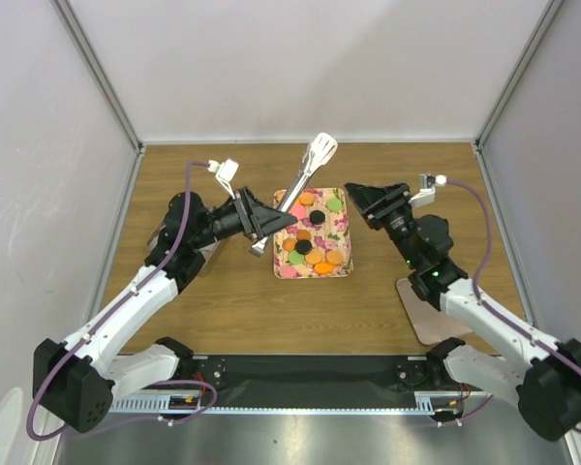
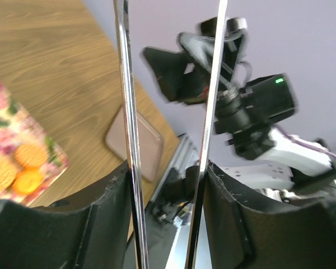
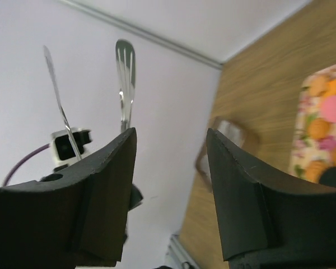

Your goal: Pack the cookies

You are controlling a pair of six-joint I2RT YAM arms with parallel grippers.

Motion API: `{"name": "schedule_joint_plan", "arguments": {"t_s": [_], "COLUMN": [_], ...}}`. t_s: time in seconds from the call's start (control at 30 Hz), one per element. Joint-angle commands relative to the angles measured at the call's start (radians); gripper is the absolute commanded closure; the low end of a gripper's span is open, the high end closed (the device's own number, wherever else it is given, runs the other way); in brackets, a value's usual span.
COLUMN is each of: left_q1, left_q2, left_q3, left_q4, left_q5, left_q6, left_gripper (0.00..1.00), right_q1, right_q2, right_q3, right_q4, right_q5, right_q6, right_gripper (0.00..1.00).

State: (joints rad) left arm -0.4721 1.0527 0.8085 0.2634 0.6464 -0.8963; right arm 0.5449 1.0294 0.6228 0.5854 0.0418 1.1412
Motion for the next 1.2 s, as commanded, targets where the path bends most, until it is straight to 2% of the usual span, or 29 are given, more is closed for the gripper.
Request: {"name": "schedule_joint_plan", "arguments": {"t_s": [0.0,0.2,0.37,0.5,0.8,1.17], "left_q1": [0.006,-0.022,-0.086,-0.143,-0.212,-0.275], "left_q2": [-0.04,-0.056,-0.013,0.047,0.217,0.455], "left_q3": [0.057,0.049,0.072,0.093,0.185,0.34], "left_q4": [-0.16,-0.349,-0.509,-0.578,-0.667,-0.724], "left_q5": [-0.068,-0.267,-0.502,-0.617,-0.708,-0.798], "left_q6": [0.111,0.246,0.336,0.394,0.48,0.511], "left_gripper": [0.48,0.5,0.49,0.49,0.5,0.51], "right_q1": [-0.057,-0.123,-0.126,-0.134,-0.161,-0.174], "right_q2": [-0.092,-0.184,-0.177,-0.132,-0.086,-0.101], "right_q3": [0.024,0.113,0.198,0.229,0.249,0.23], "right_q4": [-0.284,-0.615,-0.752,-0.797,-0.826,-0.84], "right_q5": [0.012,0.004,0.018,0.012,0.004,-0.013], "right_q6": [-0.158,-0.447,-0.599,-0.685,-0.753,-0.779], "right_gripper": [0.42,0.41,0.41,0.41,0.41,0.42]}}
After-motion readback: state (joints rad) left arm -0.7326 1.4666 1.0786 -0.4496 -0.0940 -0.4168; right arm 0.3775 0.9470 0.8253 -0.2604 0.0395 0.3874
